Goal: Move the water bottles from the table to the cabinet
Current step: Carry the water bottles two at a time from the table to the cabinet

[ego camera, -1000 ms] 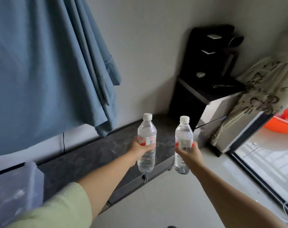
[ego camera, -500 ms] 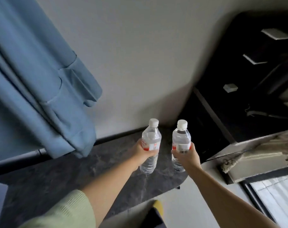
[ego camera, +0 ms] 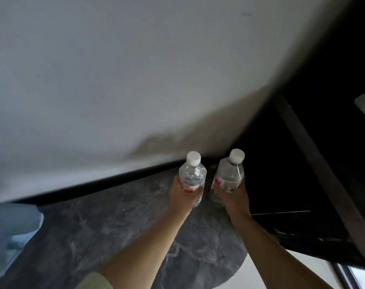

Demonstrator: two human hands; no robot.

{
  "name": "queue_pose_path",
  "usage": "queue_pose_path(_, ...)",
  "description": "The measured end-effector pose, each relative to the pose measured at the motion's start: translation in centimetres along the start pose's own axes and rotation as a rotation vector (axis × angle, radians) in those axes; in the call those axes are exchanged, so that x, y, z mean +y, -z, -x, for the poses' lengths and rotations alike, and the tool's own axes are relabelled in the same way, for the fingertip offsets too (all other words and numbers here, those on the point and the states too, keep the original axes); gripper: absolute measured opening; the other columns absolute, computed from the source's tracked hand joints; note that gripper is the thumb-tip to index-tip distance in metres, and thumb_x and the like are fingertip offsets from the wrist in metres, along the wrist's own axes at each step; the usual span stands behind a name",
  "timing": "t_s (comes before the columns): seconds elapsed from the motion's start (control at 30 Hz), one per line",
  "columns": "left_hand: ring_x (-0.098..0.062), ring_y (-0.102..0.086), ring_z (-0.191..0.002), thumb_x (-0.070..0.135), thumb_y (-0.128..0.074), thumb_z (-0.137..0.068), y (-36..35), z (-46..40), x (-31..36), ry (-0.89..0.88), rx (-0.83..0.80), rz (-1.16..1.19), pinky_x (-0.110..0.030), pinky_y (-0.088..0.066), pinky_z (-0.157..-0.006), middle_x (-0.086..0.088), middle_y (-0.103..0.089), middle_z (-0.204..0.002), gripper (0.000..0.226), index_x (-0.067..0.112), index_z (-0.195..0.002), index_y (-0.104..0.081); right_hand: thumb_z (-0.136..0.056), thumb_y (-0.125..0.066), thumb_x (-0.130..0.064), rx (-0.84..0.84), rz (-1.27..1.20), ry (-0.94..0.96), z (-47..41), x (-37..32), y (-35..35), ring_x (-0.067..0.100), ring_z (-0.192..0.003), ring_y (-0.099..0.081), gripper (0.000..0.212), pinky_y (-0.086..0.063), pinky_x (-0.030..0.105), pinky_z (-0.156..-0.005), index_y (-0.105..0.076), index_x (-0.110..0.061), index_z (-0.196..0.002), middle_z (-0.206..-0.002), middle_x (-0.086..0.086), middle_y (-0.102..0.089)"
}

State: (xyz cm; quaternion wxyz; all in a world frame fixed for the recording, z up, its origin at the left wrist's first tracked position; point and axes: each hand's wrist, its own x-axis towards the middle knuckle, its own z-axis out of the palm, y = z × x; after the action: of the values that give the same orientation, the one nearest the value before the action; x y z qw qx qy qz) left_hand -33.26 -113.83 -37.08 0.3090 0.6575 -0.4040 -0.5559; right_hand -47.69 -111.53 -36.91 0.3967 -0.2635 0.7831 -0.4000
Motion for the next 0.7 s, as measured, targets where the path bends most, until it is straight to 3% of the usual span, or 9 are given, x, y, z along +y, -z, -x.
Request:
queue_pose_path(0.1,0.010,-0.064,-0.069,0.012,-0.082,-0.073,-1.2,-3.8,-0.9,-0.037,-0.040,0.021,-0.014,-0.052,-0.063,0.009,-0.067,-0.091,0.051,0.023,-0.113,-0.053,-0.076,-0.081,-0.014,0.015,0.013,0.037,-3.6,1.1,-2.1,0.020,-0.105,-0.063,0.058,-0.047,0.028,-0.085,-0.054,-0.015,-0.128,-0.115,0.002,-0.064)
queue_pose_path(0.2,0.019,-0.059,-0.071,0.020,-0.082,-0.075,-2.1,-6.8,-2.0,-0.067,-0.058,0.016,-0.004,-0.046,-0.063,0.019,-0.062,-0.096,0.056,0.034,-0.116,-0.046,-0.077,-0.080,-0.030,-0.040,0.102,0.113,-6.8,2.4,-4.4,0.021,-0.114,-0.059,0.055,-0.046,0.032,-0.095,-0.055,-0.015,-0.123,-0.120,0.003,-0.063)
queue_pose_path(0.3,0.010,-0.061,-0.095,0.017,-0.083,-0.073,-2.6,-8.5,-2.7,-0.099,-0.040,0.031,-0.008,-0.047,-0.078,0.019,-0.062,-0.109,0.062,0.036,-0.119,-0.047,-0.066,-0.074,-0.055,-0.081,0.152,0.169,-8.6,3.0,-5.6,0.017,-0.118,-0.059,0.074,-0.045,0.027,-0.100,-0.056,-0.015,-0.125,-0.124,0.002,-0.064)
queue_pose_path(0.43,0.014,-0.060,-0.099,0.011,-0.084,-0.071,-3.2,-9.9,-3.3,-0.154,-0.046,0.097,-0.004,-0.047,-0.080,0.016,-0.063,-0.115,0.067,0.025,-0.127,-0.050,-0.072,-0.084,-0.027,-0.140,0.035,0.258,-9.7,3.7,-5.6,0.015,-0.127,-0.055,0.071,-0.043,0.039,-0.109,-0.052,-0.010,-0.133,-0.133,0.005,-0.061)
queue_pose_path(0.5,0.018,-0.058,-0.099,0.011,-0.083,-0.072,-3.6,-10.0,-3.4,-0.168,-0.073,0.092,-0.007,-0.048,-0.084,0.020,-0.061,-0.115,0.065,0.029,-0.124,-0.049,-0.068,-0.084,-0.039,-0.113,0.029,0.259,-9.8,4.4,-5.4,0.017,-0.127,-0.055,0.076,-0.043,0.042,-0.109,-0.052,-0.010,-0.131,-0.133,0.006,-0.060)
queue_pose_path(0.6,0.015,-0.059,-0.101,0.005,-0.081,-0.073,-3.7,-9.6,-3.6,-0.201,-0.102,0.062,-0.014,-0.050,-0.091,0.031,-0.065,-0.104,0.060,0.040,-0.111,-0.050,-0.058,-0.079,-0.069,-0.171,-0.012,0.174,-9.7,5.5,-5.0,0.018,-0.130,-0.053,0.101,-0.042,0.047,-0.110,-0.048,-0.013,-0.136,-0.136,0.003,-0.058)
queue_pose_path(0.7,0.016,-0.060,-0.090,-0.003,-0.076,-0.076,-3.4,-9.3,-2.8,-0.281,-0.157,0.068,-0.011,-0.050,-0.084,0.036,-0.066,-0.090,0.063,0.054,-0.097,-0.061,-0.056,-0.079,-0.071,-0.204,-0.001,0.147,-10.1,6.2,-5.0,0.017,-0.130,-0.053,0.105,-0.043,0.047,-0.109,-0.045,-0.018,-0.140,-0.138,0.000,-0.057)
